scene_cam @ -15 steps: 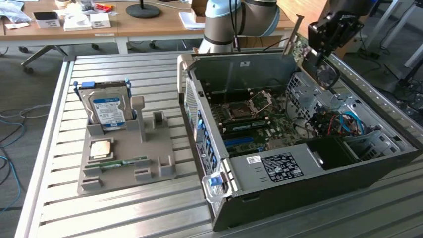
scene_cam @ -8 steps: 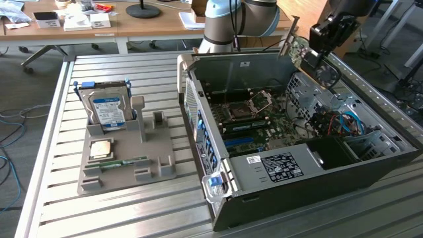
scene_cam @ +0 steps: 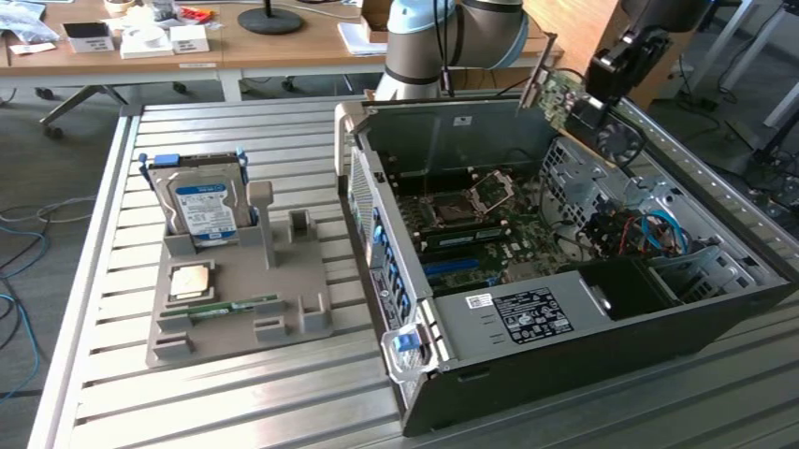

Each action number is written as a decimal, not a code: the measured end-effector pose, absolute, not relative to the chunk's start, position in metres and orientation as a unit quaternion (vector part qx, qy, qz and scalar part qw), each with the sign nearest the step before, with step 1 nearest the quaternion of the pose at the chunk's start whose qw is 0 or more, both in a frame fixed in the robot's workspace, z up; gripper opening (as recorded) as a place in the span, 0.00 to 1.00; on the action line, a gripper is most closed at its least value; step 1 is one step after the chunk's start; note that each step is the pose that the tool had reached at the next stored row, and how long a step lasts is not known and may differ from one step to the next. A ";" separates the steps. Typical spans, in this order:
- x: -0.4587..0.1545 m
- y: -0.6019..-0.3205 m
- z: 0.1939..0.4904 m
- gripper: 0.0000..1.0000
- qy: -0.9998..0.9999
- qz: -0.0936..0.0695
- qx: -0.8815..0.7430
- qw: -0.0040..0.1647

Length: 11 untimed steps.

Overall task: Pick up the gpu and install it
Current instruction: 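Insert the gpu into the slot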

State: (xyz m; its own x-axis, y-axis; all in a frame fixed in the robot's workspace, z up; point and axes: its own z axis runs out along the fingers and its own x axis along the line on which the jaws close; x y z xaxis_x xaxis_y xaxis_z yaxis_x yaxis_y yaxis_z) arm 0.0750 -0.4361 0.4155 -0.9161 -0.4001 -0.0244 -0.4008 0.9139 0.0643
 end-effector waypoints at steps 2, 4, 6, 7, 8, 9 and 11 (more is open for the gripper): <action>0.075 -0.436 0.415 0.27 0.974 0.034 -0.222 0.005; 0.075 -0.436 0.415 0.27 0.970 0.034 -0.240 0.004; 0.075 -0.436 0.415 0.27 0.966 0.034 -0.258 0.003; 0.075 -0.436 0.415 0.27 0.963 0.034 -0.266 0.003; 0.075 -0.436 0.414 0.27 0.961 0.034 -0.275 0.003; 0.075 -0.436 0.414 0.27 0.958 0.034 -0.284 0.003; 0.075 -0.436 0.414 0.27 0.953 0.034 -0.301 0.002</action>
State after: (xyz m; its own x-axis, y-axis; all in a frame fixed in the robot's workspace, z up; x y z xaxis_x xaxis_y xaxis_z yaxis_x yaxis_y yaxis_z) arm 0.0750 -0.4361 0.4139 -0.8190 -0.5733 -0.0244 -0.5736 0.8166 0.0643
